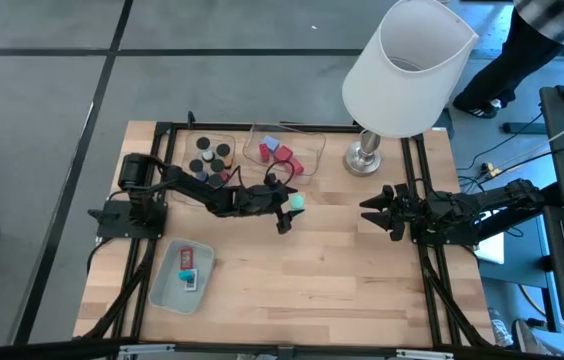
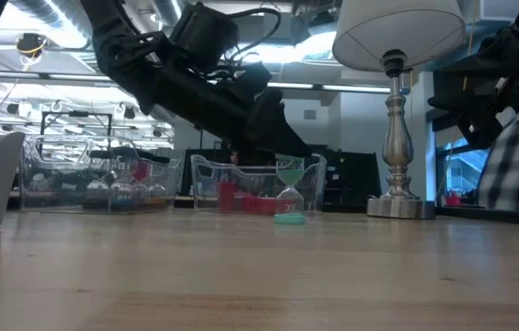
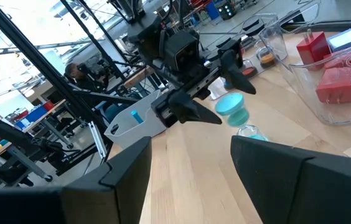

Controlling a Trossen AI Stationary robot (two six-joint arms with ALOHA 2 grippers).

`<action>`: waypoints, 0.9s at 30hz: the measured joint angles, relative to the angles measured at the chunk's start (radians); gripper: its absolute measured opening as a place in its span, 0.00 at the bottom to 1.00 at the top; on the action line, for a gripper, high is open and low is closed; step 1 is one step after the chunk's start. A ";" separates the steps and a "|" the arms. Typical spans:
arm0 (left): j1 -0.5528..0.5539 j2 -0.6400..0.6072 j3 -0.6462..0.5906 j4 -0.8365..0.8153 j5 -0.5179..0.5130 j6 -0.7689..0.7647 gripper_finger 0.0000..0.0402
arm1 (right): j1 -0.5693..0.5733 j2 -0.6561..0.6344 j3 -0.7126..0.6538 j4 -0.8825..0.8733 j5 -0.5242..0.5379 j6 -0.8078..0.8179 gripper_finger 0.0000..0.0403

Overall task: Pick & Place Office items
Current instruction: Put the light blue hourglass into the left transparent bin

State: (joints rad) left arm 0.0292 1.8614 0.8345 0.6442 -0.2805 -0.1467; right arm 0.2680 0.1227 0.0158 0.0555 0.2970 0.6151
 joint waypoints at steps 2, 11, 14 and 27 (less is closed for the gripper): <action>0.001 0.000 0.000 -0.004 0.027 -0.004 0.73 | 0.000 0.000 0.000 0.000 0.000 0.000 0.56; 0.004 0.000 0.000 -0.004 0.077 -0.025 0.50 | 0.000 0.000 0.000 0.000 0.000 0.000 0.56; 0.004 -0.008 0.000 -0.009 0.077 -0.025 0.50 | 0.000 0.000 0.000 0.000 0.000 0.000 0.56; -0.055 -0.350 -0.054 -0.303 -0.182 0.028 0.50 | 0.000 0.000 0.000 0.000 0.000 0.000 0.56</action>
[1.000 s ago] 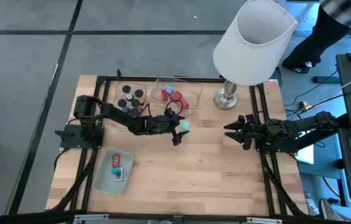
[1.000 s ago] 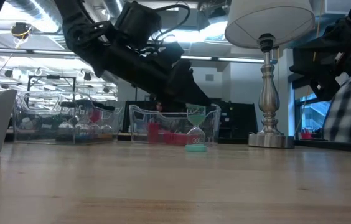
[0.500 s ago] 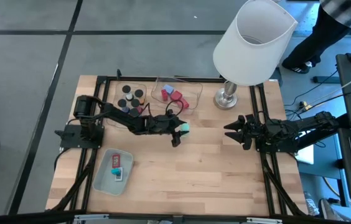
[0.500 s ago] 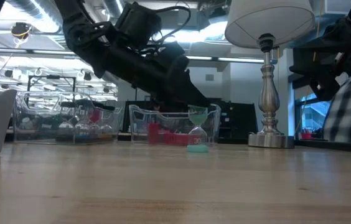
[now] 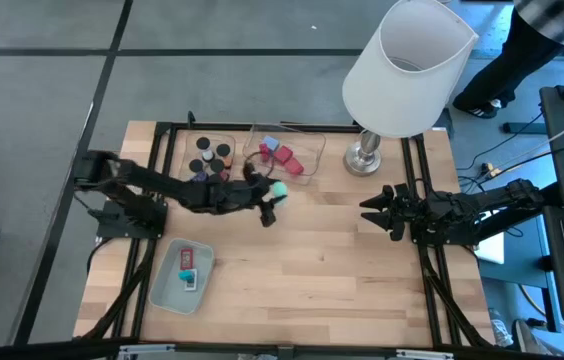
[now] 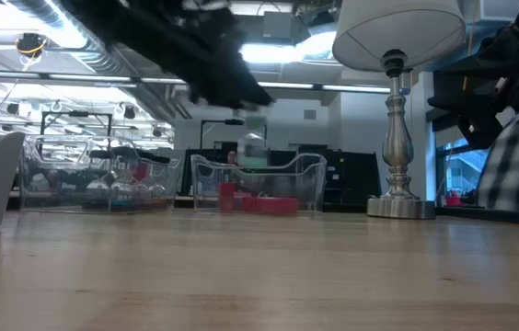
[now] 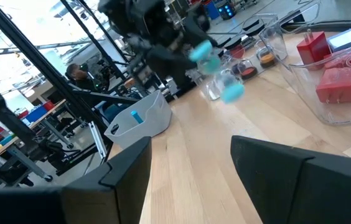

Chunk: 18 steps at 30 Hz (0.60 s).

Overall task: Pick & Place Office items
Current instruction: Put the light blue hourglass into the left transparent bin

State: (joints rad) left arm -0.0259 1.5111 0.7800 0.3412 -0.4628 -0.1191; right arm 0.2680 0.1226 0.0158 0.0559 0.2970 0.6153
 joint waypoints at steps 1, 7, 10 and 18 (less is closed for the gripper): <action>-0.012 -0.043 -0.020 -0.022 -0.045 -0.009 0.50 | 0.000 0.000 0.000 0.000 0.000 0.000 0.56; -0.107 -0.303 -0.143 -0.164 -0.335 -0.092 0.51 | 0.000 0.000 0.000 0.000 -0.002 0.000 0.56; -0.162 -0.428 -0.194 -0.308 -0.470 -0.171 0.51 | 0.000 0.000 0.000 0.000 -0.001 0.000 0.56; -0.294 -0.678 -0.202 -0.787 -0.674 -0.469 0.51 | 0.000 0.000 0.000 0.000 -0.001 0.000 0.56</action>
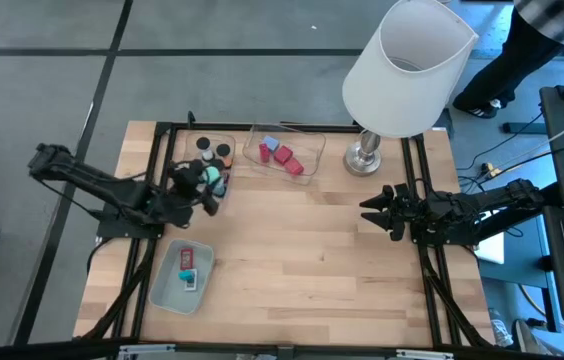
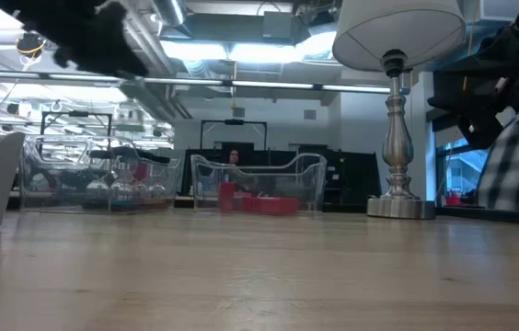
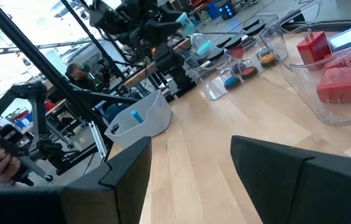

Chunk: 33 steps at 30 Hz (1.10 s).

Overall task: Pick & Place Office items
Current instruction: Put the light blue hourglass into the left transparent bin

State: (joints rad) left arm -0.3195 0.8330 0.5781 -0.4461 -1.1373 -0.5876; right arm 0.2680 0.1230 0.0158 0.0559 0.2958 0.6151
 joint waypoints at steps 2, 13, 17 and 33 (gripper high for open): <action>-0.022 -0.035 0.000 -0.103 -0.013 -0.088 0.51 | 0.000 0.000 0.000 0.000 0.000 0.000 0.56; -0.090 -0.039 -0.001 -0.577 -0.009 -0.606 0.51 | 0.000 0.000 0.000 0.000 0.001 0.000 0.56; -0.107 -0.020 -0.001 -0.648 -0.005 -0.702 0.51 | 0.000 0.000 0.000 0.000 0.002 0.000 0.56; -0.112 0.064 -0.219 -0.547 0.019 -1.017 0.51 | 0.000 0.000 0.000 0.000 0.002 0.000 0.56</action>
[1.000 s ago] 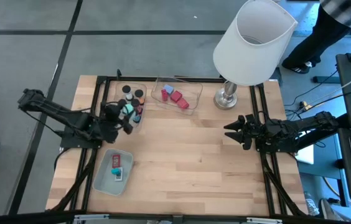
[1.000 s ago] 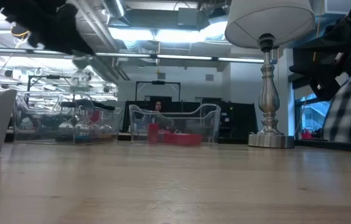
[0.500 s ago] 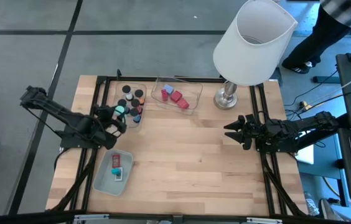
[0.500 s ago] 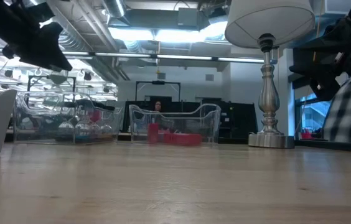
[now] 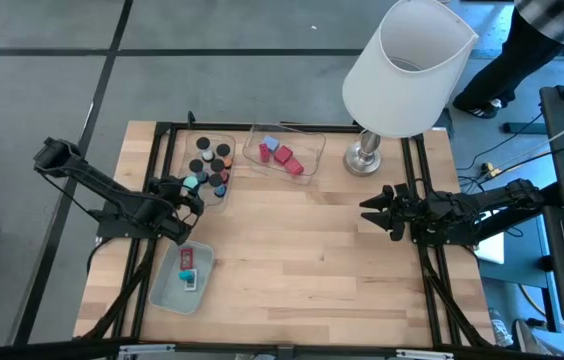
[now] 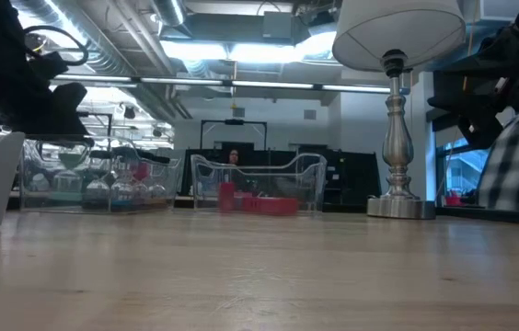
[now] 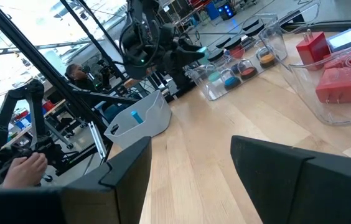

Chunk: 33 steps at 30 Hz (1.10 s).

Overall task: Pick & Place Office items
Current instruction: Put the light blue hourglass into the left transparent bin, then return to home position

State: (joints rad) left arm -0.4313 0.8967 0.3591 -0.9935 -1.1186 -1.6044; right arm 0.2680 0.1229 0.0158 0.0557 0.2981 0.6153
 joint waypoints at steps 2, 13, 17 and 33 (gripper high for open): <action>0.000 0.000 -0.007 0.003 -0.008 -0.004 0.51 | 0.000 0.000 0.000 0.000 0.000 0.000 0.56; 0.000 0.000 -0.008 0.005 -0.005 -0.003 0.55 | 0.000 0.000 0.000 0.000 0.000 0.000 0.56; 0.000 0.000 -0.008 0.007 -0.004 -0.004 0.57 | 0.000 0.000 0.000 0.000 0.000 0.000 0.56; 0.000 -0.005 0.025 0.001 0.006 0.060 0.69 | 0.000 0.000 0.000 0.000 -0.001 0.000 0.56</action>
State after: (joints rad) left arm -0.4313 0.8915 0.3844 -0.9930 -1.1122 -1.5449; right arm 0.2680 0.1230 0.0158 0.0559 0.2974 0.6153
